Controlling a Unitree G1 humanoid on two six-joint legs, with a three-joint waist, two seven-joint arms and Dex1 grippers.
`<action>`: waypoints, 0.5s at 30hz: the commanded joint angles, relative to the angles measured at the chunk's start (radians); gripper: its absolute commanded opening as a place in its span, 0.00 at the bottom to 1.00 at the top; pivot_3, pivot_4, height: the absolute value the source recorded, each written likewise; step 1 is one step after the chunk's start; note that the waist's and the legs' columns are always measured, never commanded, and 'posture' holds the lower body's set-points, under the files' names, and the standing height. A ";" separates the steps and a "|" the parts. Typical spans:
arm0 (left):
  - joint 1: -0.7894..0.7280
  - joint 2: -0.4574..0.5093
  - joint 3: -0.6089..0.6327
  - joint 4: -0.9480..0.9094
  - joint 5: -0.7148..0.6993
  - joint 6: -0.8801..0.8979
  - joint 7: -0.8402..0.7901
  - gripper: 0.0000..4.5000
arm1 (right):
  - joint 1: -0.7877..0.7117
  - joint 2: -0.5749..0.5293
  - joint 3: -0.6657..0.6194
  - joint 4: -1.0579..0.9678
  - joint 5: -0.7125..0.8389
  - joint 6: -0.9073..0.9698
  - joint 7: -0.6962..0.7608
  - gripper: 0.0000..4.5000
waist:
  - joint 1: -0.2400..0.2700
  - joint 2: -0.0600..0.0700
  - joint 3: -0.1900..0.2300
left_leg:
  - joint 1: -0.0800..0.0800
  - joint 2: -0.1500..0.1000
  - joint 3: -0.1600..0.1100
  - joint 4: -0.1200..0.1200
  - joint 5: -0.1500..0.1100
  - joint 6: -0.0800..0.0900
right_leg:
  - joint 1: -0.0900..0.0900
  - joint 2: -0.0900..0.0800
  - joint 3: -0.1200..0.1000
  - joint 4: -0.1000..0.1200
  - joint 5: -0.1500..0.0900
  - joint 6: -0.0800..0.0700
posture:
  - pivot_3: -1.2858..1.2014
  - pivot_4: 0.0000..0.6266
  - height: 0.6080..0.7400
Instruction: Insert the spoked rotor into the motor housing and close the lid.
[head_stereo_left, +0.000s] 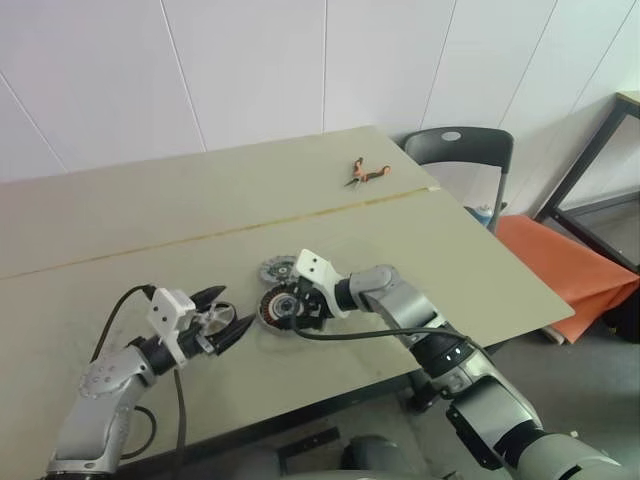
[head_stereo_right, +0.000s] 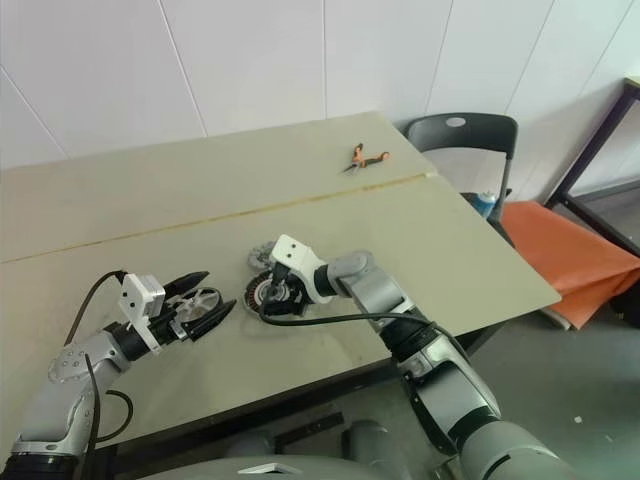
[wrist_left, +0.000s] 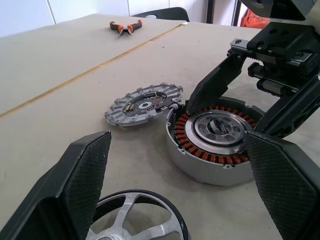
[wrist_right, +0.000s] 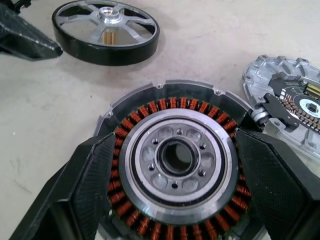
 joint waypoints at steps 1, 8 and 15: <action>-0.009 0.006 0.007 -0.052 -0.001 0.008 0.009 1.00 | -0.009 0.030 -0.054 0.004 0.035 -0.014 -0.023 0.89 | 0.000 0.000 0.000 | 0.000 0.000 0.000 0.000 0.000 0.000 | 0.000 0.000 0.000 0.000 0.000 0.000 | 0.52 0.00 1.00; -0.007 0.007 0.006 -0.066 -0.001 0.022 0.016 1.00 | -0.004 0.037 -0.067 0.018 0.049 -0.037 -0.031 0.54 | 0.000 0.001 0.000 | -0.001 0.000 0.000 0.000 0.000 0.000 | -0.001 0.000 0.000 0.000 0.000 0.000 | 0.52 0.00 1.00; -0.002 0.003 0.000 -0.058 0.005 0.016 0.016 1.00 | 0.010 0.027 -0.054 0.026 0.039 -0.060 -0.024 0.01 | 0.000 0.001 0.000 | -0.001 0.000 0.000 0.000 0.000 0.000 | -0.001 0.000 0.000 0.000 0.000 0.000 | 0.52 0.00 1.00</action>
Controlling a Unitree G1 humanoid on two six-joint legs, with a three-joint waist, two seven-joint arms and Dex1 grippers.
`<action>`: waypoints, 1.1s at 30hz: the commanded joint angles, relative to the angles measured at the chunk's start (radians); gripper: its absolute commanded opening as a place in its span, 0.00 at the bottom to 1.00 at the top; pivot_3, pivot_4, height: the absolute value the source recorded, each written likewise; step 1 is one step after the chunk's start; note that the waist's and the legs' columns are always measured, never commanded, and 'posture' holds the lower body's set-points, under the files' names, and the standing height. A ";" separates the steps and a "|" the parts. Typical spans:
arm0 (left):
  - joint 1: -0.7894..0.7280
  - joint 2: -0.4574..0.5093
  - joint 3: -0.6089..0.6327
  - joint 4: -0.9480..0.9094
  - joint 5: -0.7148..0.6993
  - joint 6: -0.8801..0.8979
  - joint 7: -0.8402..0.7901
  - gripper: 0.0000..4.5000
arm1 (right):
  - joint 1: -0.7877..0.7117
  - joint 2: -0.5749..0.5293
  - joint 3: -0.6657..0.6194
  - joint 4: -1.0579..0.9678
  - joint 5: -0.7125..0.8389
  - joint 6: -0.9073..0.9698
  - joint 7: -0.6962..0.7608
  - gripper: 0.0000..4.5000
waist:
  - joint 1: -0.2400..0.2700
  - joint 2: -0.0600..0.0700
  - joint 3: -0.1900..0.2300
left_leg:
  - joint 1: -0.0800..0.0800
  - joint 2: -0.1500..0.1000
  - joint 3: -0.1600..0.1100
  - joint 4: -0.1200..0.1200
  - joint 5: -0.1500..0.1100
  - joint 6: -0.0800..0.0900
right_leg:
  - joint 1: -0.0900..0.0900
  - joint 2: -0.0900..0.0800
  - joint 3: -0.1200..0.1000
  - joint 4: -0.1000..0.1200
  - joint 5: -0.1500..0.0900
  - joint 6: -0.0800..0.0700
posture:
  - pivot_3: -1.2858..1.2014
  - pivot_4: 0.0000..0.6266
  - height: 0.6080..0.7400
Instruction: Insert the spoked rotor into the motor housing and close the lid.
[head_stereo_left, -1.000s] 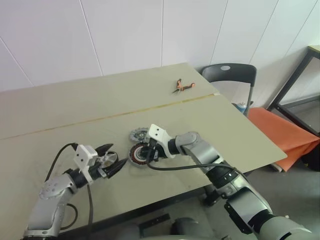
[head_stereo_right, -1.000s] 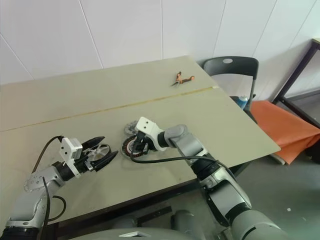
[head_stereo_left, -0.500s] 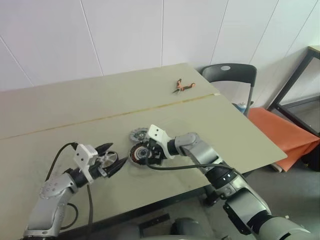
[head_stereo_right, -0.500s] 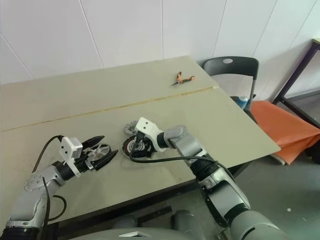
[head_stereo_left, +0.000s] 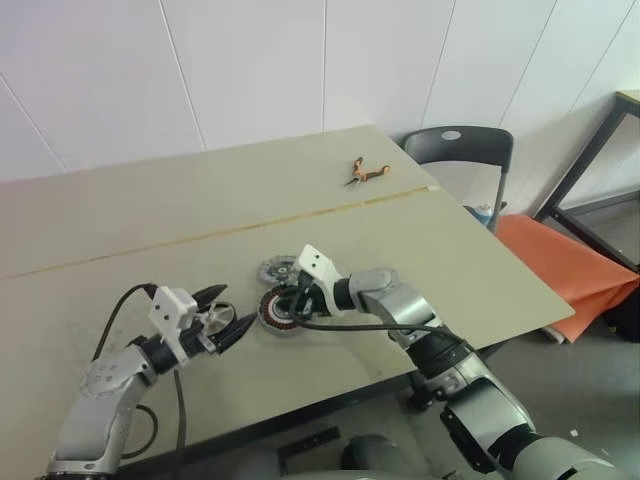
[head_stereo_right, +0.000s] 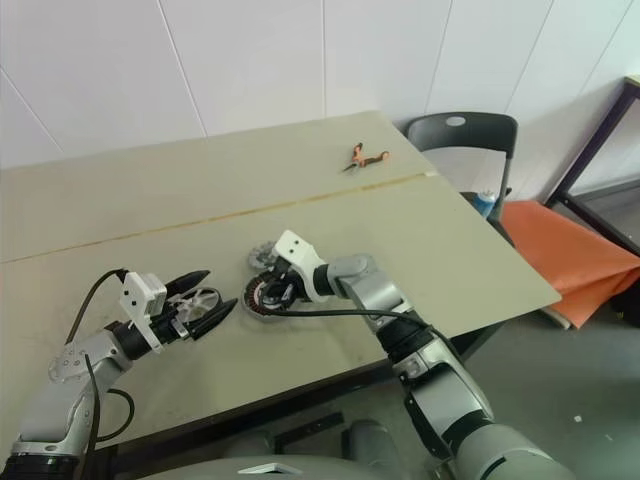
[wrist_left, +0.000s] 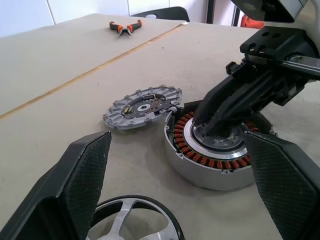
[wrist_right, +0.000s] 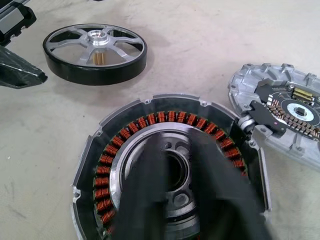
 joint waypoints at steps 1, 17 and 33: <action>-0.006 0.003 0.003 -0.027 0.005 -0.008 -0.001 1.00 | -0.005 -0.002 -0.008 -0.004 0.000 -0.026 0.004 0.01 | 0.000 0.000 0.000 | 0.000 0.000 0.000 0.000 0.000 0.000 | 0.000 0.000 0.000 0.000 0.000 0.000 | 0.52 0.00 1.00; -0.019 0.006 0.004 -0.023 0.012 -0.006 0.000 1.00 | 0.058 -0.052 0.047 0.115 -0.100 -0.109 -0.052 0.01 | 0.001 0.001 -0.001 | 0.003 0.000 0.000 0.000 0.000 0.000 | 0.004 0.000 0.000 0.000 0.000 0.000 | 0.52 0.00 1.00; -0.027 0.003 0.002 -0.025 0.020 0.000 0.000 1.00 | 0.069 -0.091 0.017 0.111 -0.088 -0.106 -0.023 0.01 | 0.002 -0.002 -0.004 | 0.006 0.000 0.000 0.000 0.000 0.000 | 0.007 -0.001 0.001 -0.002 -0.001 0.000 | 0.52 0.00 1.00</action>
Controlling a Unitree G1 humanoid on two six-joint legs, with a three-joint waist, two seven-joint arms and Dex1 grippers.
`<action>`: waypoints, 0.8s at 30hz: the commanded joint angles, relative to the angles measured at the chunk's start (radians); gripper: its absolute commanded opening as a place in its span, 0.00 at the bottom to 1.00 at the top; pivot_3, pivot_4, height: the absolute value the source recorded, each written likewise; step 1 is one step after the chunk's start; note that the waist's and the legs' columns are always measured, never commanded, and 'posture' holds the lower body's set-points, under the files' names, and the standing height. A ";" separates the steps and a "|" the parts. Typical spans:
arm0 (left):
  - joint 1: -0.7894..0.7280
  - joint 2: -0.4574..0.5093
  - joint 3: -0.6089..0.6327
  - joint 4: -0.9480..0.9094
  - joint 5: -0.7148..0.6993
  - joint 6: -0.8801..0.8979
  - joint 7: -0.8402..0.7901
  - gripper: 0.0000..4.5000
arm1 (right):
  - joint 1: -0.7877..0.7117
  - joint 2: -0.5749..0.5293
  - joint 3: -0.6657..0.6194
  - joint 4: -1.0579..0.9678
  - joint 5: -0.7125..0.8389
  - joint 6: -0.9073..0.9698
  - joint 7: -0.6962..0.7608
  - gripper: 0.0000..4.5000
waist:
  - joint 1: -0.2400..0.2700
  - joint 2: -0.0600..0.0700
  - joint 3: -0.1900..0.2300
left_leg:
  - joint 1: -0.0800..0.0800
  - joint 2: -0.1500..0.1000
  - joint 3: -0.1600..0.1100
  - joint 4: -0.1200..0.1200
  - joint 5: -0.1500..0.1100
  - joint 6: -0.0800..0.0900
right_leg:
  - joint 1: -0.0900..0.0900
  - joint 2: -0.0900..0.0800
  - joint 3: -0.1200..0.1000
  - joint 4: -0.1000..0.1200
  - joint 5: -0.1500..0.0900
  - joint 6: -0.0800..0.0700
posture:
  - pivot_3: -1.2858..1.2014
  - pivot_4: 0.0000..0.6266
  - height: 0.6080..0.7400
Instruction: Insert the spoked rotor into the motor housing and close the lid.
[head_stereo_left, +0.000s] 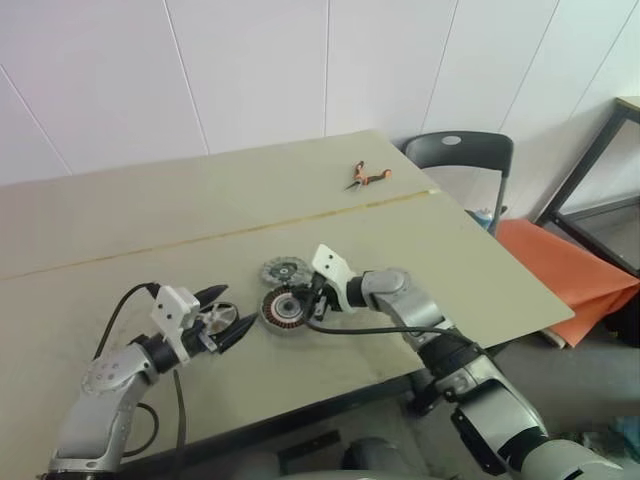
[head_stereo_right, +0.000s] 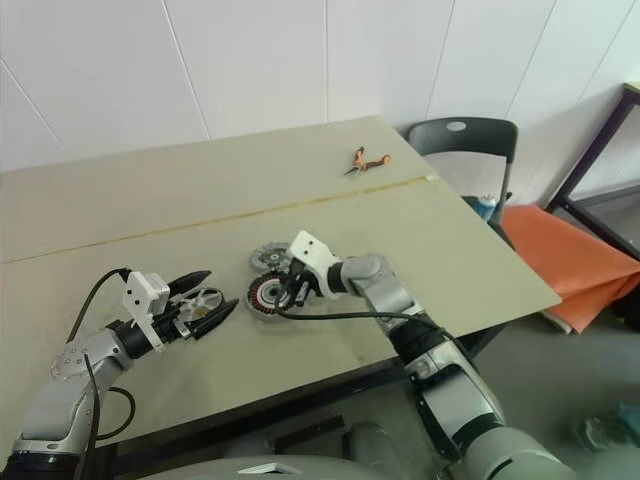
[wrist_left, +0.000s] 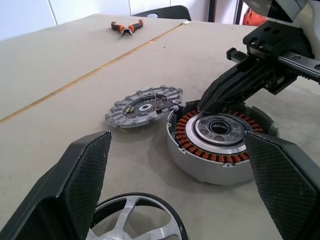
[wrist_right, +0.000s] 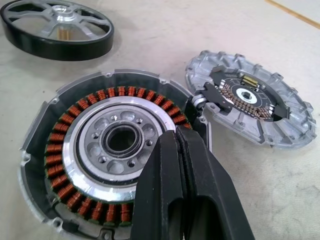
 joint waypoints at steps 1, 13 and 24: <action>-0.014 0.002 0.005 -0.023 0.001 -0.014 -0.002 1.00 | 0.039 -0.012 -0.001 0.053 -0.017 0.038 -0.011 0.01 | 0.000 0.000 0.000 | 0.000 0.000 0.000 0.000 0.000 0.000 | 0.000 0.000 0.000 0.000 0.000 0.000 | 0.52 0.00 1.00; -0.016 -0.002 0.001 0.006 0.013 -0.036 -0.011 1.00 | 0.039 0.073 -0.110 -0.047 0.132 0.014 0.042 0.01 | -0.002 0.001 0.003 | -0.005 0.000 0.000 -0.002 0.000 0.000 | -0.007 0.000 0.000 0.000 0.000 0.000 | 0.52 0.00 1.00; -0.022 -0.009 -0.001 0.019 0.023 -0.051 -0.020 1.00 | 0.050 0.066 -0.069 -0.097 0.114 -0.035 0.074 0.01 | -0.002 0.003 0.004 | -0.006 0.000 0.000 -0.002 0.000 0.000 | -0.007 0.000 0.000 0.000 0.000 0.000 | 0.52 0.00 1.00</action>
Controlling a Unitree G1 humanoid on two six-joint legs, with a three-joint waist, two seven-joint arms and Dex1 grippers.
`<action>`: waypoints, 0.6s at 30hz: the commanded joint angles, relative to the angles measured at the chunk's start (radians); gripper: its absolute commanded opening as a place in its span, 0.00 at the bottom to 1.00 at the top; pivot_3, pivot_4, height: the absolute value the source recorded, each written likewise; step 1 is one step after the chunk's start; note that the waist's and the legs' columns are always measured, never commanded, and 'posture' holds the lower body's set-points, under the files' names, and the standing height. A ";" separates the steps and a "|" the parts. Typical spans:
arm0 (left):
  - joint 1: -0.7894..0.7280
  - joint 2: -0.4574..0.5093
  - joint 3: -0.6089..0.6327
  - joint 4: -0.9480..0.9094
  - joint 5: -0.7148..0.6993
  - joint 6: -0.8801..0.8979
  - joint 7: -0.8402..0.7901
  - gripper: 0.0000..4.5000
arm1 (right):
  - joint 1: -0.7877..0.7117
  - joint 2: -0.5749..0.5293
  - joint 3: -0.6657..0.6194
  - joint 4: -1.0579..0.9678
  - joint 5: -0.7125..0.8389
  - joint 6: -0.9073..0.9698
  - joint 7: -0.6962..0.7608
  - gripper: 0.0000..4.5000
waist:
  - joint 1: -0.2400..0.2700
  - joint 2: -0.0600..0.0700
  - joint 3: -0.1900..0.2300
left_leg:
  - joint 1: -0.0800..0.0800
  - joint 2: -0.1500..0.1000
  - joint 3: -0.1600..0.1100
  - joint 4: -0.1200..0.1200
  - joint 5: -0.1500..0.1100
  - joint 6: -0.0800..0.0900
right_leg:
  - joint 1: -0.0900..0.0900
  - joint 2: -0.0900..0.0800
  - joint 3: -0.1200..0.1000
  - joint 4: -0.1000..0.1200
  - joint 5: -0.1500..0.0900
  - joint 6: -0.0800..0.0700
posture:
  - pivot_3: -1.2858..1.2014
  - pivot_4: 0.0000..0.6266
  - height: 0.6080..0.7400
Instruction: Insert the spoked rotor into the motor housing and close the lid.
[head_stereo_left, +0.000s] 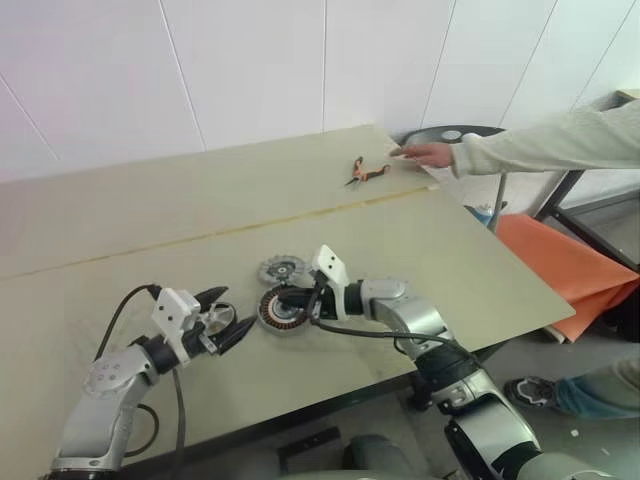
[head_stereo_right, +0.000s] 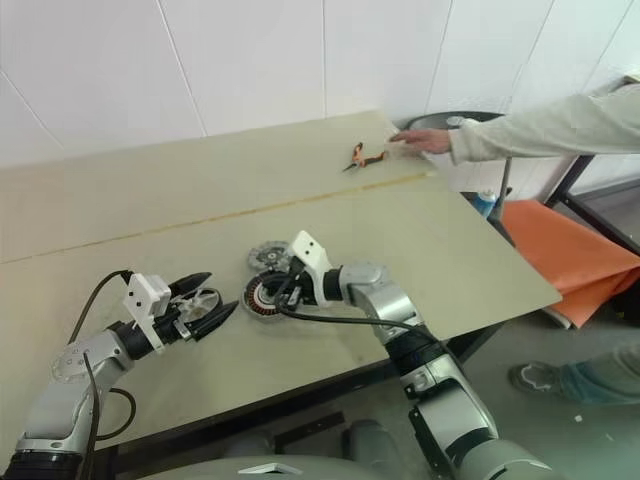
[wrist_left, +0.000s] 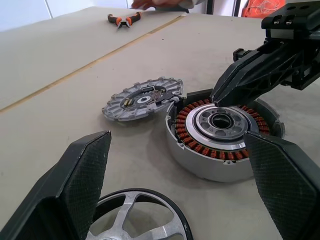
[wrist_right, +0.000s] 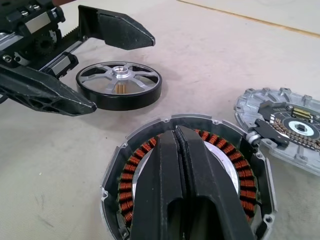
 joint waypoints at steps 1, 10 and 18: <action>-0.016 -0.001 0.002 -0.019 0.001 -0.020 0.000 1.00 | -0.018 -0.004 0.016 -0.022 -0.028 -0.043 -0.013 0.01 | 0.000 0.000 0.000 | 0.000 0.000 0.000 0.000 0.000 0.000 | 0.000 0.000 0.000 0.000 0.000 0.000 | 0.52 0.00 1.00; -0.013 0.003 0.006 -0.026 0.000 -0.017 0.000 1.00 | -0.029 -0.030 0.065 0.015 -0.130 -0.092 -0.057 0.01 | 0.000 0.000 0.000 | 0.000 0.000 0.000 0.000 0.000 0.000 | 0.000 0.000 0.000 0.000 0.000 0.000 | 0.52 0.00 1.00; -0.010 0.005 0.013 -0.007 -0.001 -0.033 -0.008 1.00 | -0.049 -0.074 0.137 0.042 -0.229 -0.075 -0.053 0.01 | 0.000 0.000 0.000 | 0.001 0.000 0.000 0.000 0.000 0.000 | 0.001 0.000 0.000 0.000 0.000 0.000 | 0.52 0.00 1.00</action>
